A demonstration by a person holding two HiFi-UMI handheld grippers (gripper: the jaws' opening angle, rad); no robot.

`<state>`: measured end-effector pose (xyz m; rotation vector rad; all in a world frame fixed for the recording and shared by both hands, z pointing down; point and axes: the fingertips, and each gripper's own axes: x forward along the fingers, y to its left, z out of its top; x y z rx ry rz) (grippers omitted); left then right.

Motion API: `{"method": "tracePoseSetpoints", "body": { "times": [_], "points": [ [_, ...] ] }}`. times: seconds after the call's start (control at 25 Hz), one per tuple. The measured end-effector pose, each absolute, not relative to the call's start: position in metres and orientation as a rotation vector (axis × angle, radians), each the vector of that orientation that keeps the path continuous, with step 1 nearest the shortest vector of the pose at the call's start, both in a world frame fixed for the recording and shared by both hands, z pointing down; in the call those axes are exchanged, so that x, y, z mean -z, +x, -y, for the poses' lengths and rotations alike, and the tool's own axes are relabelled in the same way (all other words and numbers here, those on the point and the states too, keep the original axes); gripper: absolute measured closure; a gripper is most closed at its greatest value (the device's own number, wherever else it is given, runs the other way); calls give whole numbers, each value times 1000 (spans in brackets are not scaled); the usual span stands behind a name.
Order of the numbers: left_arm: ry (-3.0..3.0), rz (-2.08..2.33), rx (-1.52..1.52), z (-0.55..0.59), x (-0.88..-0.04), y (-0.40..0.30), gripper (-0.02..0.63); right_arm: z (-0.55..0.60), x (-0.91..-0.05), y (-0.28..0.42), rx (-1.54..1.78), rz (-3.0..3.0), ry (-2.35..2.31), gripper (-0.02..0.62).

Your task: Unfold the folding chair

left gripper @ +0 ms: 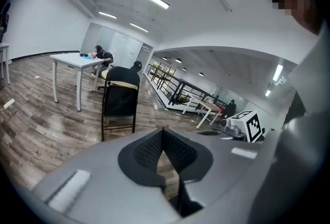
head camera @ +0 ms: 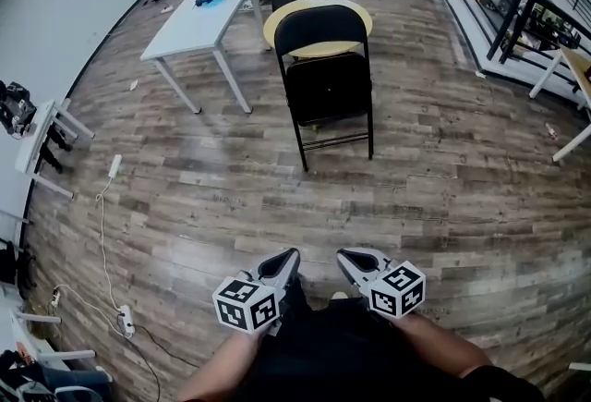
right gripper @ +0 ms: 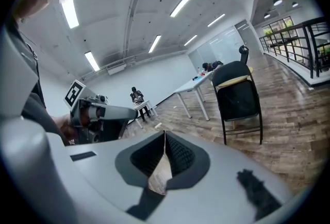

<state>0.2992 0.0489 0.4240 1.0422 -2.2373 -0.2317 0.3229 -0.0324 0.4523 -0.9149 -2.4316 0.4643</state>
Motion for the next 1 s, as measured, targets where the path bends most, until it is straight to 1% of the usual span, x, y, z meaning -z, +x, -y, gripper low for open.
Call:
{"method": "tracePoseSetpoints", "body": {
  "times": [0.48,0.8,1.0],
  "points": [
    [1116,2222,243,-75,-424,207,598,7,-450,237,-421,2451,-825,588],
    [1092,2256,302,-128,-422,123,598,-36,-445,176,-378,2442,-787,588],
    [1107,2255,312,-162,-420,89,598,-63,-441,143,-351,2442,-751,588]
  ]
}}
